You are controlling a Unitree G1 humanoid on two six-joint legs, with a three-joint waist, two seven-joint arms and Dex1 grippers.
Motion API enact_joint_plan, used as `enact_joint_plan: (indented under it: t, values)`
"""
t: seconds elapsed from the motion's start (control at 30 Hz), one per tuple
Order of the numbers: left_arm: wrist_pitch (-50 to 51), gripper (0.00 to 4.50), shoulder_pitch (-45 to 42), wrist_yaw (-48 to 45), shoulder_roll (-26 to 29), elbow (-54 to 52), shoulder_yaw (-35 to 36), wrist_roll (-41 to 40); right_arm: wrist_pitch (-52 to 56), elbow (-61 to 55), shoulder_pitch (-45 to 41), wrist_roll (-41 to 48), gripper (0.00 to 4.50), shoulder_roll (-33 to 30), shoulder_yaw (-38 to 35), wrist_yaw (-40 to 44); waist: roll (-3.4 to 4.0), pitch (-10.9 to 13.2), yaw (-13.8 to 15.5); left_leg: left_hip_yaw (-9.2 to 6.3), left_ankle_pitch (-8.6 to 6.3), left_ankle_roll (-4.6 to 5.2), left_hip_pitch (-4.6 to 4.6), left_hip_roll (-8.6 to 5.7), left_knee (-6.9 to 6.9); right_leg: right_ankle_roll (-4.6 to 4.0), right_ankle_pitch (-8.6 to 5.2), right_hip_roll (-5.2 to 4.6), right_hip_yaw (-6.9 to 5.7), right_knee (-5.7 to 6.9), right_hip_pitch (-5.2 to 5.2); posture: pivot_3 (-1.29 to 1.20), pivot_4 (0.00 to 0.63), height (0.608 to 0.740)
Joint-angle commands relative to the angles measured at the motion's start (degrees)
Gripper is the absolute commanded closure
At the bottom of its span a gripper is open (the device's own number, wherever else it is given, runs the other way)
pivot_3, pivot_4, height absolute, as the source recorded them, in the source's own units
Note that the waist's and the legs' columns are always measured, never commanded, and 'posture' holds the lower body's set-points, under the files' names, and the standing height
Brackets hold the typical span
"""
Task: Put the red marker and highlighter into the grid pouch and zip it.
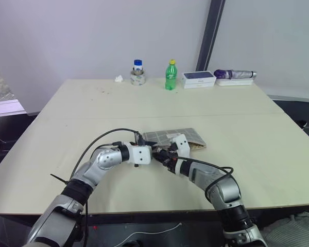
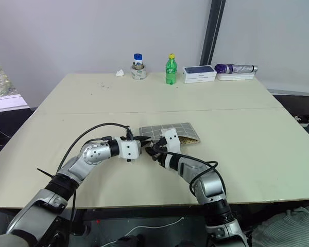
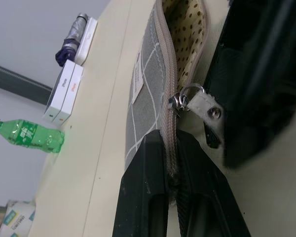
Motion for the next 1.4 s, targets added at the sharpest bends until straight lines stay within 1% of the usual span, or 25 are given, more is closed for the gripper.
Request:
enact_joint_plan:
  t: [0.03, 0.1, 0.27, 0.33, 0.5, 0.53, 0.6, 0.63, 0.7, 0.73, 0.77, 0.83, 0.87, 0.9, 0.93, 1.03, 1.13, 1.2, 1.27, 1.33, 1.37, 1.4]
  values:
    - [-0.3, 4.5, -0.29, 1.09, 1.24, -1.77, 1.67, -0.37, 0.2, -3.6, -0.07, 1.02, 4.47, -2.88, -2.5, 0.89, 0.0, 0.0, 0.06, 0.0, 0.0, 0.0, 0.0, 0.0, 0.0, 0.0, 0.0, 0.0, 0.0, 0.0, 0.0, 0.0, 0.15, 0.74]
    - [-0.08, 4.5, 0.07, 1.29, 1.7, -1.66, 2.11, -0.68, 1.0, -5.29, 1.28, 1.39, 4.47, -6.97, -4.34, 2.28, 0.0, 0.0, 0.31, 0.0, 0.0, 0.0, 0.0, -0.01, 0.0, 0.0, 0.0, -0.01, 0.0, 0.0, 0.01, 0.0, 0.15, 0.74]
    - [0.29, 4.5, 1.77, 0.35, 3.15, -2.02, 3.68, -3.49, 2.04, -7.36, 5.0, 3.36, 4.47, -22.82, -10.44, 10.5, 0.0, 0.0, 0.36, 0.02, -0.02, 0.04, -0.01, -0.03, 0.01, 0.0, 0.0, -0.03, 0.0, -0.06, 0.05, 0.0, 0.15, 0.74]
    - [0.24, 4.5, 2.21, 0.27, 3.82, -1.9, 4.07, -4.05, 1.54, -6.47, 5.79, 3.75, 4.47, -26.63, -12.35, 12.23, 0.0, 0.0, 0.16, 0.03, -0.02, 0.04, -0.01, -0.01, -0.01, 0.0, 0.0, -0.02, 0.0, -0.06, 0.03, 0.0, 0.15, 0.74]
    - [1.01, 4.5, 3.47, -1.13, 5.26, -1.37, 5.08, -6.56, -2.38, -3.31, 7.06, 1.29, 4.47, -30.65, -13.59, 13.84, 0.0, 0.0, -0.15, 0.06, -0.02, 0.04, 0.01, 0.04, -0.04, 0.0, 0.0, 0.01, 0.0, -0.06, 0.03, 0.0, 0.15, 0.74]
    - [1.37, 4.5, 3.68, -1.68, 5.35, -1.28, 5.2, -7.19, -3.09, -3.47, 7.26, 0.91, 4.47, -30.88, -13.14, 14.12, 0.0, 0.0, -0.04, 0.06, -0.02, 0.03, 0.0, 0.03, -0.04, 0.0, 0.0, 0.0, 0.0, -0.06, 0.03, 0.0, 0.15, 0.74]
    - [3.94, 4.5, 3.89, -3.11, 4.65, -1.74, 6.24, -10.47, -2.23, -7.33, 7.3, 3.67, 4.47, -29.13, -12.93, 14.75, 0.0, 0.0, 0.04, 0.07, -0.02, 0.04, 0.0, 0.02, -0.03, 0.0, 0.0, -0.02, 0.0, -0.07, 0.04, 0.0, 0.15, 0.74]
    - [5.46, 4.5, 3.94, -4.5, 4.22, -2.22, 6.79, -12.85, -1.26, -8.28, 6.99, 5.29, 4.22, -28.24, -13.36, 14.89, 0.0, 0.01, 0.05, 0.06, -0.02, 0.04, 0.0, 0.03, -0.02, 0.0, 0.0, -0.02, 0.0, -0.06, 0.04, 0.0, 0.15, 0.74]
    - [10.09, 3.71, 4.53, -8.42, 3.05, -4.42, 8.03, -19.03, -1.47, -8.49, 7.04, 5.74, 3.6, -28.41, -13.25, 15.69, 0.0, 0.01, 0.03, 0.04, -0.02, 0.03, 0.0, 0.03, -0.01, 0.0, 0.0, -0.01, 0.0, -0.05, 0.04, 0.0, 0.15, 0.74]
    - [11.43, 3.46, 4.86, -9.29, 2.65, -5.6, 8.53, -20.54, -2.06, -8.11, 7.23, 5.23, 3.19, -28.91, -13.07, 15.86, 0.0, 0.01, 0.03, 0.04, -0.02, 0.03, 0.0, 0.03, 0.0, 0.0, 0.0, -0.01, 0.0, -0.05, 0.04, 0.0, 0.15, 0.74]
    - [12.36, 2.93, 5.17, -9.56, 2.4, -6.69, 8.95, -21.31, -2.14, -7.84, 7.44, 5.12, 2.57, -29.35, -13.0, 16.17, 0.0, 0.01, 0.09, 0.04, -0.02, 0.04, 0.0, 0.03, 0.01, 0.0, 0.0, -0.01, 0.0, -0.06, 0.06, 0.0, 0.15, 0.74]
    - [13.53, 1.94, 6.64, -9.63, 2.46, -9.37, 10.2, -22.56, -3.18, -7.86, 8.07, 5.21, 1.6, -30.35, -13.17, 17.79, 0.0, 0.01, 0.28, 0.04, -0.02, 0.04, -0.01, 0.01, 0.01, 0.0, 0.0, -0.03, 0.0, -0.08, 0.07, 0.0, 0.15, 0.74]
    - [14.08, 1.52, 7.7, -9.74, 2.6, -10.95, 11.0, -23.58, -3.64, -7.97, 8.36, 5.3, 1.16, -30.88, -13.33, 18.68, 0.0, 0.01, 0.27, 0.03, -0.03, 0.05, -0.01, 0.01, 0.02, 0.0, 0.0, -0.03, 0.0, -0.09, 0.08, 0.0, 0.15, 0.74]
    - [16.29, 0.94, 8.89, -10.44, 2.61, -13.25, 12.09, -25.93, -3.89, -8.09, 8.61, 5.45, 0.59, -31.43, -13.52, 19.47, 0.0, 0.01, 0.24, 0.04, -0.03, 0.05, -0.01, 0.01, 0.01, 0.0, 0.0, -0.04, 0.0, -0.1, 0.08, 0.0, 0.15, 0.74]
    - [20.22, 0.49, 10.17, -10.94, 2.68, -16.4, 13.64, -29.28, -4.93, -8.27, 8.96, 5.33, 0.11, -32.12, -13.7, 20.41, 0.0, 0.01, 0.19, 0.04, -0.03, 0.05, -0.01, 0.02, 0.02, 0.0, 0.0, -0.04, 0.0, -0.1, 0.08, 0.0, 0.15, 0.74]
    - [27.61, 0.47, 13.56, -11.79, 4.63, -24.13, 16.95, -34.07, -7.22, -8.58, 9.29, 5.54, 0.04, -33.59, -14.35, 22.38, 0.0, 0.01, 0.08, 0.03, -0.03, 0.05, -0.01, 0.04, 0.01, 0.0, -0.01, -0.03, 0.0, -0.09, 0.07, 0.0, 0.15, 0.74]
    - [33.26, 0.47, 16.34, -11.77, 6.89, -29.18, 20.47, -37.55, -9.41, -7.28, 8.39, 5.72, 0.04, -33.98, -15.53, 23.41, 0.0, 0.01, 0.02, 0.04, -0.03, 0.05, 0.01, 0.05, 0.0, -0.01, -0.01, -0.02, 0.01, -0.1, 0.07, 0.0, 0.15, 0.74]
    - [35.48, 0.47, 18.51, -11.35, 8.93, -31.5, 23.15, -38.33, -11.0, -5.73, 8.42, 5.56, 0.04, -34.39, -16.69, 24.17, 0.0, 0.01, 0.11, 0.03, -0.03, 0.05, 0.01, 0.06, 0.0, -0.01, -0.01, -0.02, 0.01, -0.1, 0.08, 0.0, 0.15, 0.74]
    - [36.34, 0.47, 21.1, -11.15, 11.04, -32.49, 26.13, -38.5, -12.43, -4.2, 9.15, 5.23, 0.04, -35.06, -17.83, 25.05, 0.01, 0.01, 0.17, 0.04, -0.03, 0.05, 0.01, 0.06, 0.0, -0.01, -0.01, -0.02, 0.01, -0.13, 0.08, 0.0, 0.15, 0.74]
    - [35.0, 0.47, 23.66, -10.81, 12.88, -31.54, 29.23, -37.78, -14.73, -2.75, 10.34, 4.0, 0.04, -36.16, -18.29, 26.15, 0.02, 0.02, 0.28, 0.04, -0.03, 0.05, 0.01, 0.05, 0.0, -0.02, -0.01, -0.03, 0.02, -0.13, 0.08, 0.0, 0.15, 0.74]
    - [34.25, 0.47, 24.93, -10.38, 13.8, -30.3, 30.51, -36.82, -15.94, -1.94, 10.85, 3.49, 0.04, -36.76, -18.48, 26.53, 0.02, 0.02, 0.37, 0.05, -0.04, 0.05, 0.01, 0.05, 0.0, -0.02, -0.01, -0.04, 0.02, -0.14, 0.09, 0.0, 0.15, 0.74]
    - [32.31, 0.47, 27.1, -10.41, 14.89, -26.85, 33.37, -36.55, -17.68, -0.78, 11.59, 2.75, 0.04, -37.79, -18.82, 27.25, 0.02, 0.02, 0.44, 0.04, -0.04, 0.05, 0.01, 0.05, 0.0, -0.02, -0.01, -0.04, 0.02, -0.15, 0.09, 0.0, 0.15, 0.74]
